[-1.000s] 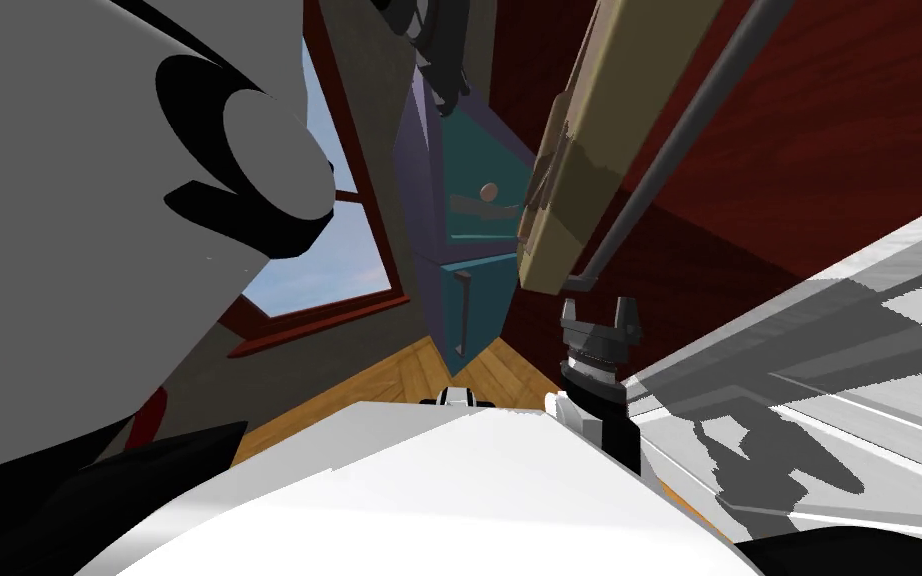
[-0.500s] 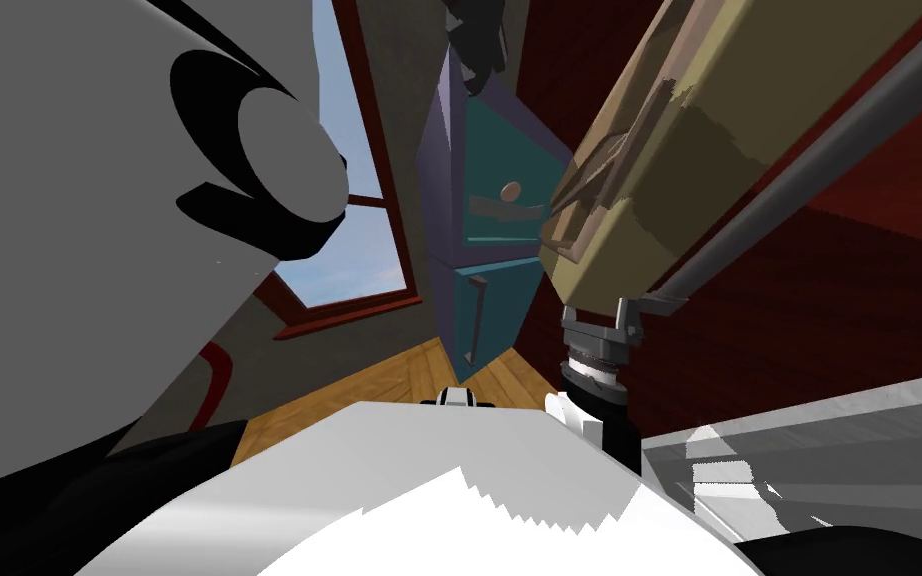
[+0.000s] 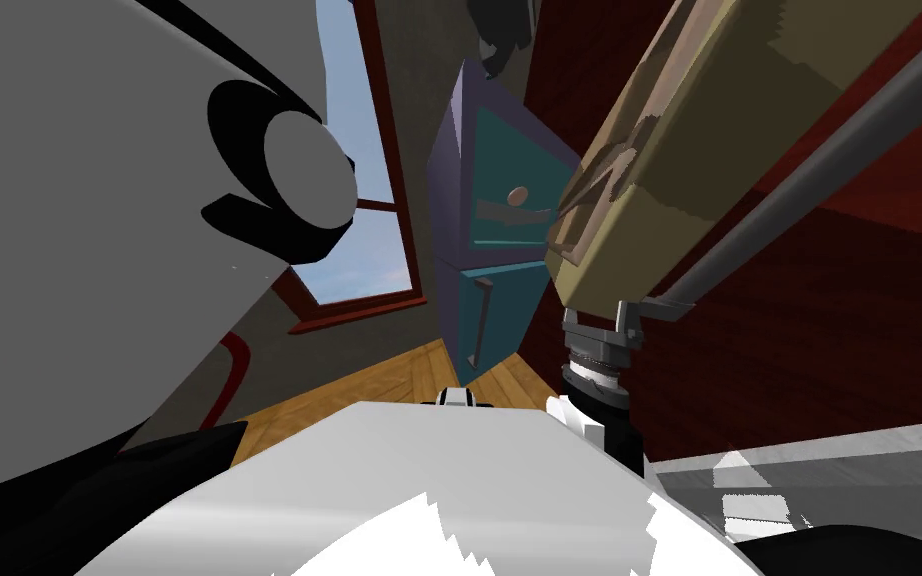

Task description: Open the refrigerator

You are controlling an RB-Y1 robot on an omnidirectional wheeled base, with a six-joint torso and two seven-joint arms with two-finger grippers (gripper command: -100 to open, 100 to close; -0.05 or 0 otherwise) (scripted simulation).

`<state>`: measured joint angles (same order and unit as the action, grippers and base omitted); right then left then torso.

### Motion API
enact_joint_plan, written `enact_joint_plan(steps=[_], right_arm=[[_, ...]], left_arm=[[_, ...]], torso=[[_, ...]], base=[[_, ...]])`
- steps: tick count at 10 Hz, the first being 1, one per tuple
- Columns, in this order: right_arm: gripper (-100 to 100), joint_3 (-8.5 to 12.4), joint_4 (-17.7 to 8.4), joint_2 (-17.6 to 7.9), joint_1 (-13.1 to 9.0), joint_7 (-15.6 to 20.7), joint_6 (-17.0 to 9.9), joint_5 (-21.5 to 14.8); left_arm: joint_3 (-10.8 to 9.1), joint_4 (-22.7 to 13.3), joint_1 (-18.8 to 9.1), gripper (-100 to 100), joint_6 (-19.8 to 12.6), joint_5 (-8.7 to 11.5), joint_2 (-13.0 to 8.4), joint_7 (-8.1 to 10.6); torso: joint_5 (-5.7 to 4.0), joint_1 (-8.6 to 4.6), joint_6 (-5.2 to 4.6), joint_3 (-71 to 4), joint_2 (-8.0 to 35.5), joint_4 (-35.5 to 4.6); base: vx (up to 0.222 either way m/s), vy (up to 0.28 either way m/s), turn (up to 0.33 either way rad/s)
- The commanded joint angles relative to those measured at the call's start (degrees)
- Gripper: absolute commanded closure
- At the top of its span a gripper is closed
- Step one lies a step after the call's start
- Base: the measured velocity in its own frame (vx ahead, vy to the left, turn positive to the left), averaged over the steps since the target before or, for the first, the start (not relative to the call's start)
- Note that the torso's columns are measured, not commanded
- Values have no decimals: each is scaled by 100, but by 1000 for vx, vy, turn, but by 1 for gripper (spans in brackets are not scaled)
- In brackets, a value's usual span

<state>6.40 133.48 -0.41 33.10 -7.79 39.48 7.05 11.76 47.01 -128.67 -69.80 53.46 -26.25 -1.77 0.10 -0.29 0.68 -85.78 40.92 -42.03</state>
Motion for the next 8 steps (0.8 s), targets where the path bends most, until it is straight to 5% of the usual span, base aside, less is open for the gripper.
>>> enact_joint_plan(steps=[1,2,4,6,7,8], right_arm=[[0,13,-10,1,38,34,25,-20],[0,33,-20,2,88,75,59,-44],[0,60,-46,3,195,163,142,-102],[0,81,-80,0,324,279,246,-183],[0,73,-72,-4,350,301,302,-204],[0,62,-55,-6,362,310,355,-218]], left_arm=[[-8,463,46,100,-181,124,98,327],[-8,570,46,100,-181,124,98,327],[-7,1140,61,100,-368,277,269,718],[11,1124,42,100,-364,237,280,754],[9,1113,245,-100,-355,226,283,760],[9,1099,382,-100,-342,210,285,763]], torso=[[-3,-6,3,-16,-18,9],[-7,-16,21,-34,-41,14],[-13,-51,38,-78,-91,24],[-26,-100,37,-123,-134,39],[-30,-88,2,-95,-105,47],[-33,-77,-21,-51,-62,42]], base=[[36,6,266],[46,-3,133],[68,-16,294],[4,1,67],[-70,35,-48],[-42,5,9]])
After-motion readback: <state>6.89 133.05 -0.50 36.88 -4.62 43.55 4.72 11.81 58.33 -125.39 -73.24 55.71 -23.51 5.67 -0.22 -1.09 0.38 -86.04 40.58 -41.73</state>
